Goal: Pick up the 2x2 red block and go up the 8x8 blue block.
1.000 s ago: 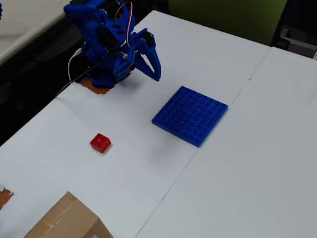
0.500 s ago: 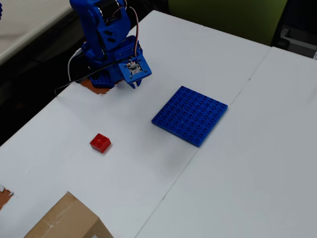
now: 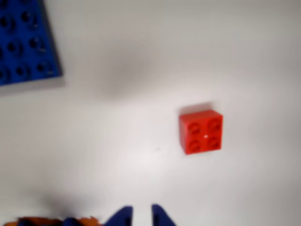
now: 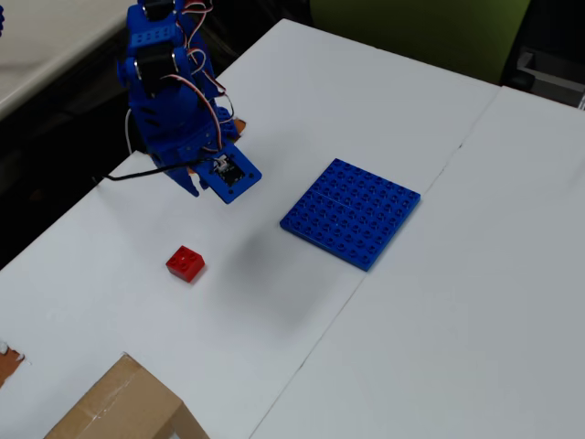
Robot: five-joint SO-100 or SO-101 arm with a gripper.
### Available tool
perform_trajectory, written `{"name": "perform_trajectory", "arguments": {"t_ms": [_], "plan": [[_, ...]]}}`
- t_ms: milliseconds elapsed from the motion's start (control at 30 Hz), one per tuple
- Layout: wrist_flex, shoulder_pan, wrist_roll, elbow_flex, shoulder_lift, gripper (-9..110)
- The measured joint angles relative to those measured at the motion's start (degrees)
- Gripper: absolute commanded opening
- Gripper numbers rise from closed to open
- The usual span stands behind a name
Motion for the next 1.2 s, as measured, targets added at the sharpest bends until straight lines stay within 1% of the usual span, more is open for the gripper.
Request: {"name": "perform_trajectory", "arguments": {"t_ms": [67,233,300,467,867,1200], "plan": [[-1.7,1.8,-3.5,-0.7,-2.4,6],[-5.9,6.2,-11.7,-1.0,-7.2,15],[-7.6,8.0,-14.6,-1.1,-8.3,15],[-13.2,9.8,-18.2,-0.8,-10.5,16],[-21.4,10.0,-20.4,-0.7,-15.8,17],[-22.7,10.0,-20.4,-0.4,-17.9,17]]}}
